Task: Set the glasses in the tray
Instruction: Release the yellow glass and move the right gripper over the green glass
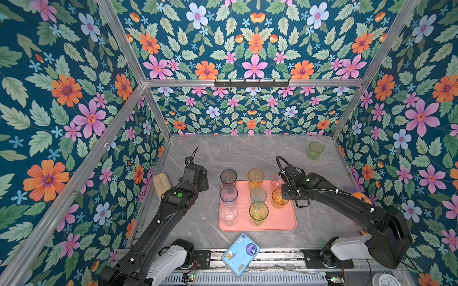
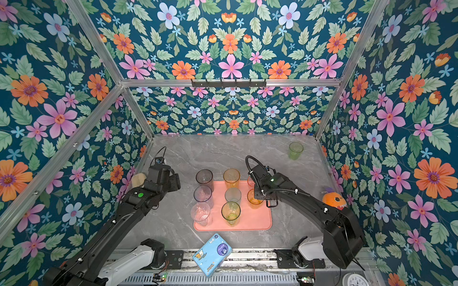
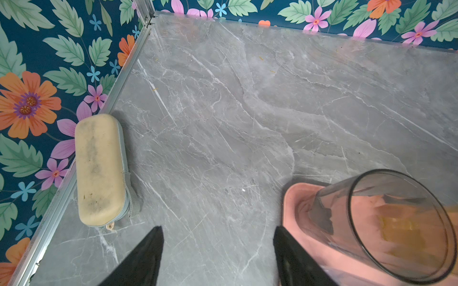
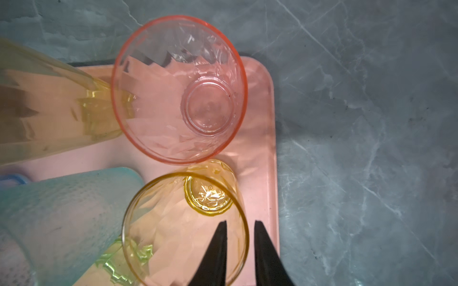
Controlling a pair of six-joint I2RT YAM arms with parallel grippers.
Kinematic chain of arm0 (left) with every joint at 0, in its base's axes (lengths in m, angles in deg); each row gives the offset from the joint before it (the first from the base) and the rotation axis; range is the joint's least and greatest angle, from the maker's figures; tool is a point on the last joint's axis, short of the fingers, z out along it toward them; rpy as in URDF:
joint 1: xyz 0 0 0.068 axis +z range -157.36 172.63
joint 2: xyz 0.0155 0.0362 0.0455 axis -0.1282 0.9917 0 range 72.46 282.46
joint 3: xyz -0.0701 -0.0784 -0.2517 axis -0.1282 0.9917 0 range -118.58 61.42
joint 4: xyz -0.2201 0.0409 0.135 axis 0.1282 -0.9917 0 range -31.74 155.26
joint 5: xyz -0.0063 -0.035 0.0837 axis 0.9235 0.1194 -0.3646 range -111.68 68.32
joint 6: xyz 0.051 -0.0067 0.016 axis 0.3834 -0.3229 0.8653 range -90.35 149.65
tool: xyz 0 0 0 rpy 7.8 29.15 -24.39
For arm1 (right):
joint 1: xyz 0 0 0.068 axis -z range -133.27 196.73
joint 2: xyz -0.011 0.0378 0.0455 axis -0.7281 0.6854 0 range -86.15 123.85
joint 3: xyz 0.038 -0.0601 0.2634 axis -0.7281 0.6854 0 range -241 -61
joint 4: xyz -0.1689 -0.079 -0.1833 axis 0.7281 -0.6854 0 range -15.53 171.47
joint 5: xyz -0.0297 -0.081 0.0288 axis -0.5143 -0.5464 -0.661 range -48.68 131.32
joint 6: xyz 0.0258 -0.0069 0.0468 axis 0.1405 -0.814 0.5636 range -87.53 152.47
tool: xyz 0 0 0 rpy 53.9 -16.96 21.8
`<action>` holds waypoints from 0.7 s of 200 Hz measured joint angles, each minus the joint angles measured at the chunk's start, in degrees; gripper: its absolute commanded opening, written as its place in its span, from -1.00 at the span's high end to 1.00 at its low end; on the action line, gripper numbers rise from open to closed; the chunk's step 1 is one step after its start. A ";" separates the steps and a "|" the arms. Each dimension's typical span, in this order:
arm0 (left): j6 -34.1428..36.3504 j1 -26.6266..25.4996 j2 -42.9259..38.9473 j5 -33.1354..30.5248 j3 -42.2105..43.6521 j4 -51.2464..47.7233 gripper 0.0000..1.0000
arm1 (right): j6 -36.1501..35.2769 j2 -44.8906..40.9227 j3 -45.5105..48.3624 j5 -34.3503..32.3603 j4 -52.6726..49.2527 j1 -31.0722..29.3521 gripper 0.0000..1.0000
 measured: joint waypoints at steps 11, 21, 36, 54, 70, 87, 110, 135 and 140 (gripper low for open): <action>0.00 0.00 0.04 -0.02 0.00 0.00 -0.46 | -0.61 -0.90 -1.11 -0.79 -0.94 0.02 0.46; 0.00 0.00 0.04 -0.02 0.00 0.00 -0.46 | -1.75 -1.68 -2.32 -1.90 -1.77 0.02 0.42; 0.00 0.00 0.09 -0.02 0.00 0.00 -0.46 | -2.95 -2.62 -3.96 -3.74 -2.78 0.02 0.33; 0.00 0.00 0.09 -0.02 0.00 0.00 -0.46 | -5.03 -3.10 -6.03 -6.32 -3.54 0.20 0.26; 0.00 0.00 0.15 -0.02 0.00 0.02 -0.46 | -6.60 -2.95 -8.11 -7.93 -3.30 1.22 0.25; 0.00 0.00 0.33 0.02 0.00 0.04 -0.46 | -8.00 -2.16 -10.54 -9.22 -2.36 3.37 0.25; 0.00 0.00 0.55 0.28 0.00 0.07 -0.45 | -10.10 -0.35 -13.33 -9.73 0.46 6.45 0.22; 0.00 0.00 0.39 0.37 0.00 0.17 -0.46 | -12.44 2.16 -15.69 -9.90 3.80 9.75 0.18; 0.00 0.00 0.33 0.37 0.00 0.20 -0.46 | -13.05 2.82 -16.26 -9.86 4.44 10.58 0.18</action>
